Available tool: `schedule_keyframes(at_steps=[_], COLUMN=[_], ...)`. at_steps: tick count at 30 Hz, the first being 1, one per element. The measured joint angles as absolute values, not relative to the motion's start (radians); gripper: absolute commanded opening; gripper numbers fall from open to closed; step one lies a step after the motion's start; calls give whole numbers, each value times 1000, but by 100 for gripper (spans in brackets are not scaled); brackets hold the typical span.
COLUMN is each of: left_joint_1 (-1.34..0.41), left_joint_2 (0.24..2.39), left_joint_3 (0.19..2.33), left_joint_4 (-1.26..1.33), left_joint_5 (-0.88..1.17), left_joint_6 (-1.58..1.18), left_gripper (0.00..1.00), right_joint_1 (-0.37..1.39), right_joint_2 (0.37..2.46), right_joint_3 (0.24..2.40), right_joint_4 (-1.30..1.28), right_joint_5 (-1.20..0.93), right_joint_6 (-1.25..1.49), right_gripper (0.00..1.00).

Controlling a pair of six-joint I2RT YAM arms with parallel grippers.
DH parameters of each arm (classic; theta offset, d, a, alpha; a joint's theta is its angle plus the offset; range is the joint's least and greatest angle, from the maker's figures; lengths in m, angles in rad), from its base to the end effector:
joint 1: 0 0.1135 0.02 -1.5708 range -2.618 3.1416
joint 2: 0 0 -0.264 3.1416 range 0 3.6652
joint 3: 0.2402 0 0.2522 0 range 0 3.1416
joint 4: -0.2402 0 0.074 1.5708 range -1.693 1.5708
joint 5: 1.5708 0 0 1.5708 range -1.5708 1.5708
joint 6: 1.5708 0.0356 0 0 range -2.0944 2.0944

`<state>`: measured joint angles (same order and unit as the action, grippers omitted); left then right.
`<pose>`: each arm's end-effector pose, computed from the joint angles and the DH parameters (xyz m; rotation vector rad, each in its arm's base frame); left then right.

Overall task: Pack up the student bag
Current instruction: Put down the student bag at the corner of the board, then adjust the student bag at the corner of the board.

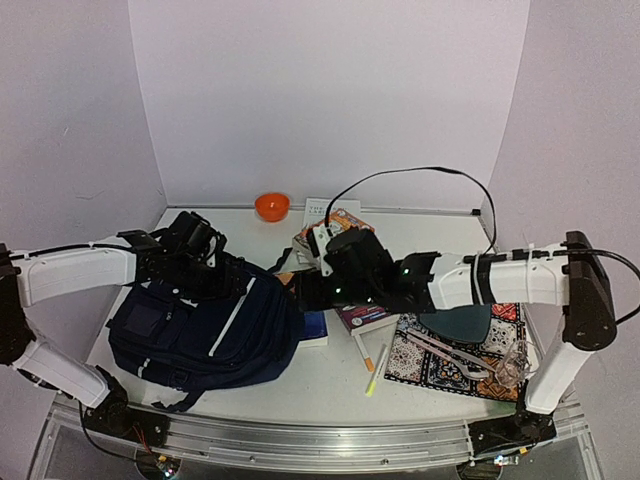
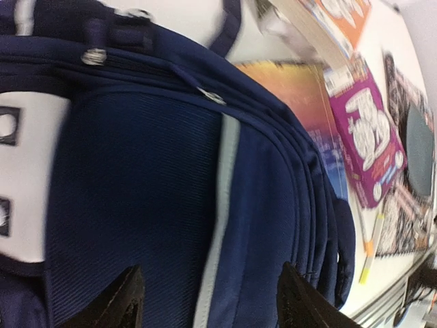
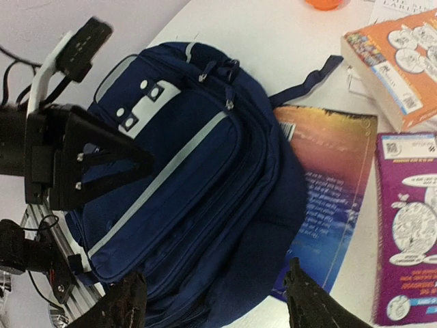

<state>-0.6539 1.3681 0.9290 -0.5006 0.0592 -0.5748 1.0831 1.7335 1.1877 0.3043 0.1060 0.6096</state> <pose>0.2199 -0.1712 0.2338 0.1281 2.6013 -0.5531 0.1952 0.3600 0.2720 -0.3791 1.9174 1.0772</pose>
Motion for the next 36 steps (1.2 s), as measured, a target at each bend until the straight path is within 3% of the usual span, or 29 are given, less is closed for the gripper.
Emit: schedule_keyframes(at_steps=[8,19,24,36], left_joint_1=[-592,-474,-450,-442], left_joint_2=[1195,1045,1036,1214], left_joint_3=[832,674,629,580], left_joint_4=[-527,-602,-602,-460], left_joint_5=[-63,-127,-127,-109], left_joint_6=[-737,-927,-967,-941], left_gripper=[81,89,89,84], right_joint_1=[893,864,864,856], right_joint_2=[1826,2176,2252,2275], right_joint_3=[1423,1684,1724,1802], right_joint_4=[200,93,67,58], right_joint_5=[-129,-292,-322,-386], right_joint_6=[481,426,427,411], right_gripper=[77,73,57,8])
